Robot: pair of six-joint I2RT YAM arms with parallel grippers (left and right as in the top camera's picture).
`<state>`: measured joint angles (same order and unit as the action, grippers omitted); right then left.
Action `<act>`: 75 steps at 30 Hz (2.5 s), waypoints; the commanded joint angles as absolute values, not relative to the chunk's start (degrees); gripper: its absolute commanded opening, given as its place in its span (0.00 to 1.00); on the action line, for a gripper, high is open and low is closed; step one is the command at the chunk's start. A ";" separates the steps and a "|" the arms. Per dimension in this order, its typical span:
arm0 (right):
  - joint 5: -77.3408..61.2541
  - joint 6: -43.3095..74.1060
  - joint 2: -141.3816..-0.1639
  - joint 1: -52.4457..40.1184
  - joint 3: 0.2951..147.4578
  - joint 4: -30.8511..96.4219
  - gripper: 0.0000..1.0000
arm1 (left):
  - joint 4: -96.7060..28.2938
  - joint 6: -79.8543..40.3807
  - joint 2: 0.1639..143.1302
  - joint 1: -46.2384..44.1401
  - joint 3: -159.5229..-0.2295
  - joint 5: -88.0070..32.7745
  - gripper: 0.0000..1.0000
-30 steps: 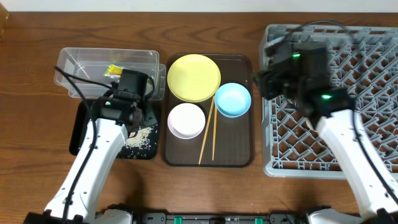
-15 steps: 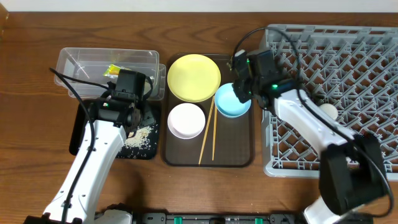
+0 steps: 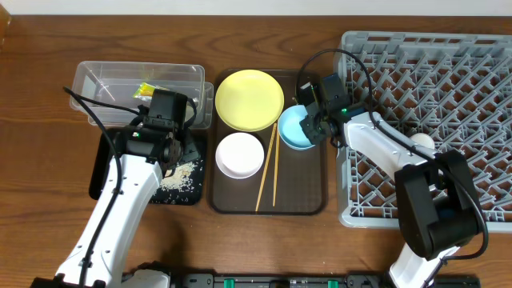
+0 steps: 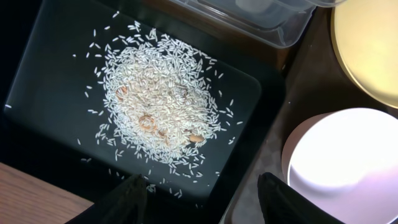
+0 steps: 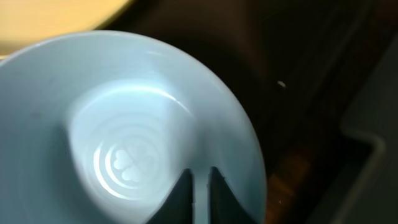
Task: Sort waste into correct bins and load items into the dishwasher rack
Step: 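Move the right gripper to the light-blue bowl and grasp its rim, then lift the light-blue bowl and set it tilted in the rack's back-left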
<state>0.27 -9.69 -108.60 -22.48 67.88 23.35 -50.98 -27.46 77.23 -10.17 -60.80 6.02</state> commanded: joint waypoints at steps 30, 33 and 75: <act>2.76 -9.93 -110.61 -23.07 69.54 22.52 0.29 | -50.92 -28.40 76.55 -9.93 -61.73 6.90 0.61; 2.79 -9.93 -110.06 -23.07 69.54 23.38 0.11 | -50.81 -28.40 76.55 -9.93 -61.73 6.90 0.61; 46.94 -38.65 -103.50 -9.93 69.56 -20.27 0.01 | -49.84 -28.40 76.55 -9.93 -61.73 6.90 0.61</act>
